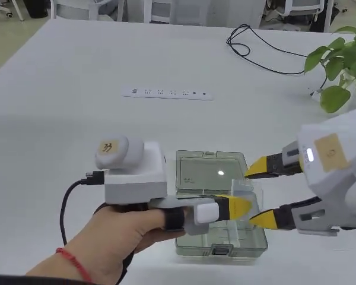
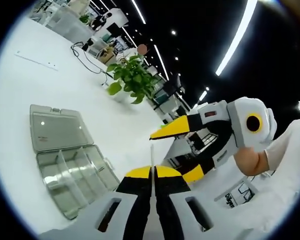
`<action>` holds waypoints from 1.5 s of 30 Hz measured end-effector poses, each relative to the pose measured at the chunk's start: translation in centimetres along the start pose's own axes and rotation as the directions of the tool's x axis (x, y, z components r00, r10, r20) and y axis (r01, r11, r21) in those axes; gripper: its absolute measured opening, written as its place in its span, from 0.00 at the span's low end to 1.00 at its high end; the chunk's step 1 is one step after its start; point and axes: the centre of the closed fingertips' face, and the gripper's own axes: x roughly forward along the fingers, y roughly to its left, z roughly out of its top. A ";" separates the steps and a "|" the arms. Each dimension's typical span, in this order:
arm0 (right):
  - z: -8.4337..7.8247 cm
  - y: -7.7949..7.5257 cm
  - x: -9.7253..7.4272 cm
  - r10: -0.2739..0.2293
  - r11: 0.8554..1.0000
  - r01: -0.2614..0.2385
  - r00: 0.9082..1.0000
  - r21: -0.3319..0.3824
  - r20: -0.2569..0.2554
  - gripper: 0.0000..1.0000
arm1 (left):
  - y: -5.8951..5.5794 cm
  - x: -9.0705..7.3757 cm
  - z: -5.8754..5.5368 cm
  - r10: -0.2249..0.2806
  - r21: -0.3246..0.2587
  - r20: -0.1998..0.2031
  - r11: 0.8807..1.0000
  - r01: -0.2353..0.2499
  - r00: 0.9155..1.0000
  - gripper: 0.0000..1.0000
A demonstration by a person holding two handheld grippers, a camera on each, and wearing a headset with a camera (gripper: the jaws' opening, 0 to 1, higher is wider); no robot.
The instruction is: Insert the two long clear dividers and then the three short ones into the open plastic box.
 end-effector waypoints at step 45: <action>1.9 4.0 -1.8 0.467 0.836 -0.519 0.843 0.177 0.266 0.03 | -3.8 -1.4 -2.1 -0.127 0.596 -0.172 0.776 0.206 0.977 0.00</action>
